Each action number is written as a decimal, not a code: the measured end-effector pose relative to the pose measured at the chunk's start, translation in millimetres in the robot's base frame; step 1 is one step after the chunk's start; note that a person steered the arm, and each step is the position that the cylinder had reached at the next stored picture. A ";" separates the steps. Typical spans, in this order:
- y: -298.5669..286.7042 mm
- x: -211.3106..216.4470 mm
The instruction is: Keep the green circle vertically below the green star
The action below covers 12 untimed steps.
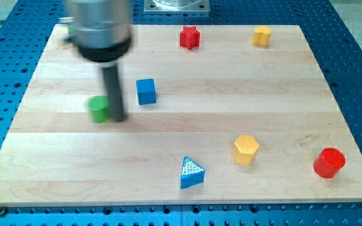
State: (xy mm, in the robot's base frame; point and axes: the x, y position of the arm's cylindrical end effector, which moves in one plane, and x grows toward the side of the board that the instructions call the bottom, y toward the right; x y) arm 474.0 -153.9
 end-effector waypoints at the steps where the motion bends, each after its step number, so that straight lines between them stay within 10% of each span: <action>1: -13.3 1.0; 12: -38.9 8.3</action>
